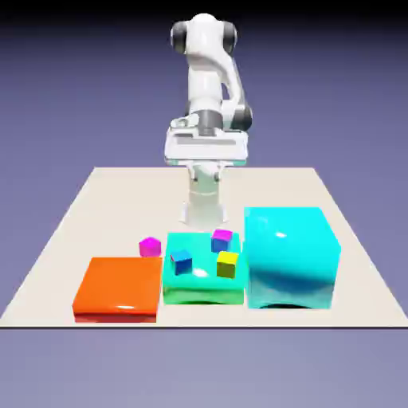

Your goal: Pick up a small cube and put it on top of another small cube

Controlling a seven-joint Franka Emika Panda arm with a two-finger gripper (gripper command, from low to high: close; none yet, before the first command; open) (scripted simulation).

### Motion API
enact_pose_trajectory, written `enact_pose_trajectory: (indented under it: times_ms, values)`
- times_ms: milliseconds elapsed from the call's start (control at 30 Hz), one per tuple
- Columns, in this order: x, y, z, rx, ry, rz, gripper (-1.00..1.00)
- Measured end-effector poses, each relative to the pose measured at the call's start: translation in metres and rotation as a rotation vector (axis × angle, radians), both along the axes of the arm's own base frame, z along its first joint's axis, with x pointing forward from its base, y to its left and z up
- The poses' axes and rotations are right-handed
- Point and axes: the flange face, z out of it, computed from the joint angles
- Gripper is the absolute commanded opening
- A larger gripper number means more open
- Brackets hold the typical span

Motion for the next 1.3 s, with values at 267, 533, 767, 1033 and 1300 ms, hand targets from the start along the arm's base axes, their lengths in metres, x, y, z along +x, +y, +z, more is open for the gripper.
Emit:
enact_pose_trajectory:
  times_ms: [267,533,767,1033,1300]
  values:
    - [-0.017,-0.062,-0.114,-0.26,0.404,0.198,0.0]
    - [-0.078,-0.116,-0.215,-0.423,0.824,0.469,0.0]
    - [-0.138,-0.137,-0.28,-0.467,1.064,0.692,0.0]
    - [-0.148,-0.148,-0.331,-0.466,1.064,0.693,0.0]
    - [-0.14,-0.143,-0.305,-0.474,1.064,0.688,-1.0]
